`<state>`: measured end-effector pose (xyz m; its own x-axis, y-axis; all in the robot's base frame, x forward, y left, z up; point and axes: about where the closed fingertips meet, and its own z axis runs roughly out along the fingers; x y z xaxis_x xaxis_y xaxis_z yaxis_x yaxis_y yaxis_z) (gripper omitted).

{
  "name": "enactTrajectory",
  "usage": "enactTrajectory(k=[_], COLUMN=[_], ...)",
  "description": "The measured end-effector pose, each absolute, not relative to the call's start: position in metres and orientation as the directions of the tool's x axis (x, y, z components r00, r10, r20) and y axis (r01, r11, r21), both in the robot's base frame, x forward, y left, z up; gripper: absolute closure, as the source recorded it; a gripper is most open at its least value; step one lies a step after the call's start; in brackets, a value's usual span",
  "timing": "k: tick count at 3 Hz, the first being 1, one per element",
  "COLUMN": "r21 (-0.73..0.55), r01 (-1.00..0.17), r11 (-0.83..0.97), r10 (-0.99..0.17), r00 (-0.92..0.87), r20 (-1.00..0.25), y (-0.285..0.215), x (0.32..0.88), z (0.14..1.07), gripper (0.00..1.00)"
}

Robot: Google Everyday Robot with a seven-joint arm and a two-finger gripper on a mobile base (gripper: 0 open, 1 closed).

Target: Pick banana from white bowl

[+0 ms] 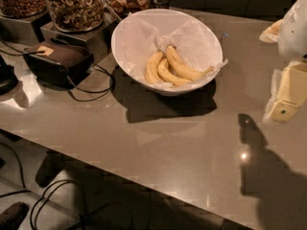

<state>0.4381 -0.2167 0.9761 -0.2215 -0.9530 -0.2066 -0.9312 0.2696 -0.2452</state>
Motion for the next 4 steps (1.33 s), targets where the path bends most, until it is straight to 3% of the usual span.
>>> enactTrajectory(k=[2, 3, 4], r21=[-0.17, -0.094, -0.122], r01=[-0.927, -0.902, -0.897], r11=[0.335, 0.421, 0.425], r10=[-0.927, -0.883, -0.878], r00=[-0.292, -0.385, -0.375], r20=[-0.235, -0.27, -0.296], y=[-0.209, -0.173, -0.169], x=[0.452, 0.505, 0.513], z=[0.981, 0.996, 0.999], gripper=[0.0, 0.0, 0.0])
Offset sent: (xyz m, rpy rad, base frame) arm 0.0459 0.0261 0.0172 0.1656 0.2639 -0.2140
